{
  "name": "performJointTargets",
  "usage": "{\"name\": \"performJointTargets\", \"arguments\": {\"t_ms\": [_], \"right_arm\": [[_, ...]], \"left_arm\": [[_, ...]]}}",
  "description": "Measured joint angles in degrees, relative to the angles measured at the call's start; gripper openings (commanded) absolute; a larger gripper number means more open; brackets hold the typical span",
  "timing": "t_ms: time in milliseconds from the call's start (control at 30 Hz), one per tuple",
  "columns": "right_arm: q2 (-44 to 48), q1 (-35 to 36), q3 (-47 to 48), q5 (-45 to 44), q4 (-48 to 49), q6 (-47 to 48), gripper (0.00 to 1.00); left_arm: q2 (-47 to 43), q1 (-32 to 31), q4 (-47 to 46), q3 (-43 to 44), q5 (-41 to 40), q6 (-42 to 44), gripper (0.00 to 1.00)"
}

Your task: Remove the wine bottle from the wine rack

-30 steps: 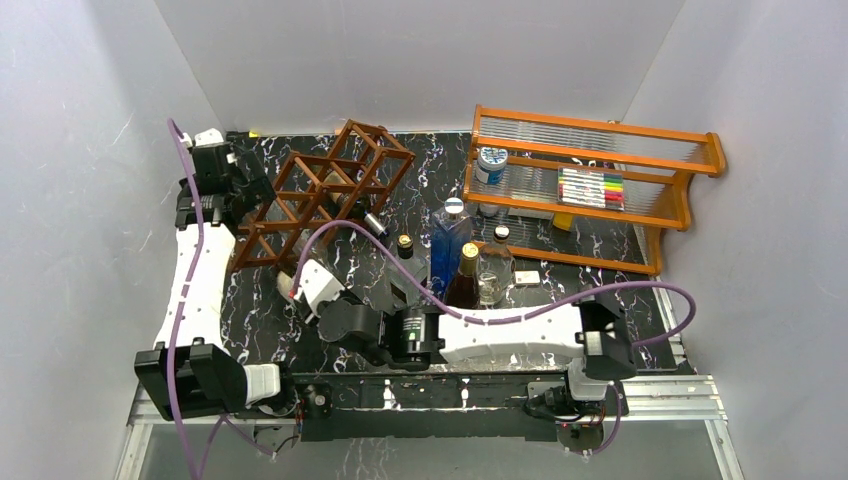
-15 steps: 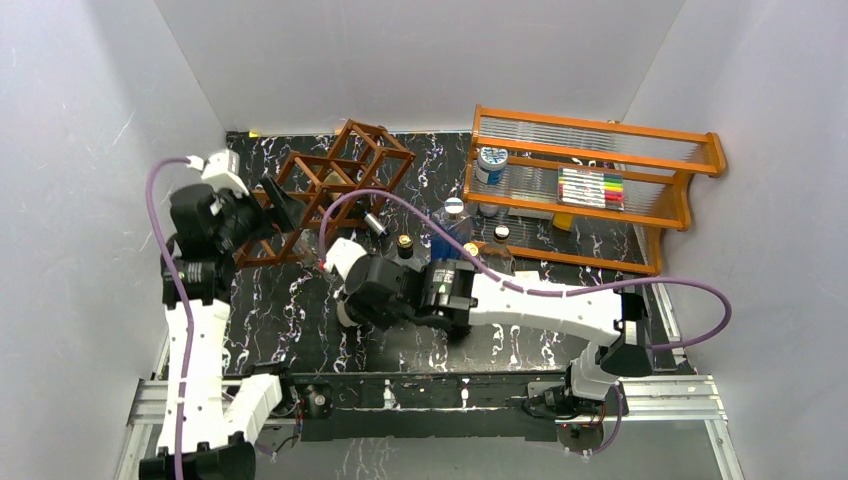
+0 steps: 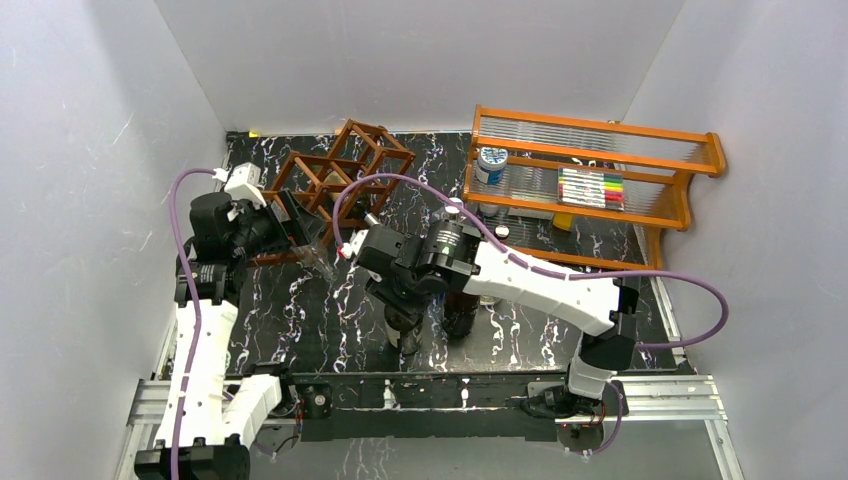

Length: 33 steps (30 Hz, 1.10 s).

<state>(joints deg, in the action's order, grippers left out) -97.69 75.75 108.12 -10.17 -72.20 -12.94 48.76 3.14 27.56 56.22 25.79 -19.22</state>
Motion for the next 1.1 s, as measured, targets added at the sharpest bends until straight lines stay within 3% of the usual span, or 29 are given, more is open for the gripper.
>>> {"name": "performJointTargets", "arguments": {"t_ms": [100, 300, 333, 500, 800, 1000, 1100], "right_arm": [[-1.6, 0.0, 1.6, 0.0, -0.2, 0.0, 0.24], [-1.7, 0.0, 1.5, -1.3, 0.4, -0.3, 0.94], [-1.7, 0.0, 1.5, -1.9, 0.6, -0.5, 0.98], [-2.2, 0.3, 5.5, -5.4, -0.9, -0.9, 0.98], [-9.1, 6.6, 28.7, -14.8, -2.4, -0.4, 0.98], [-12.0, 8.1, 23.4, -18.8, 13.5, 3.9, 0.97], [-15.5, 7.9, 19.9, -21.1, 22.7, 6.5, 0.89]], "left_arm": [[1.1, 0.0, 1.5, 0.1, -3.1, -2.4, 0.96], [0.8, -0.2, 6.7, -1.5, -10.9, -4.6, 0.98], [1.1, -0.2, 8.1, -0.5, -12.5, -4.3, 0.98], [7.2, -0.3, 11.1, 12.5, -19.6, -1.7, 0.98], [17.6, 1.0, 13.3, 27.6, -29.7, 1.5, 0.98], [24.9, 13.4, 12.6, 29.3, -23.1, 0.0, 0.94], [26.5, 16.2, 12.3, 28.1, -21.0, -0.7, 0.92]]}}
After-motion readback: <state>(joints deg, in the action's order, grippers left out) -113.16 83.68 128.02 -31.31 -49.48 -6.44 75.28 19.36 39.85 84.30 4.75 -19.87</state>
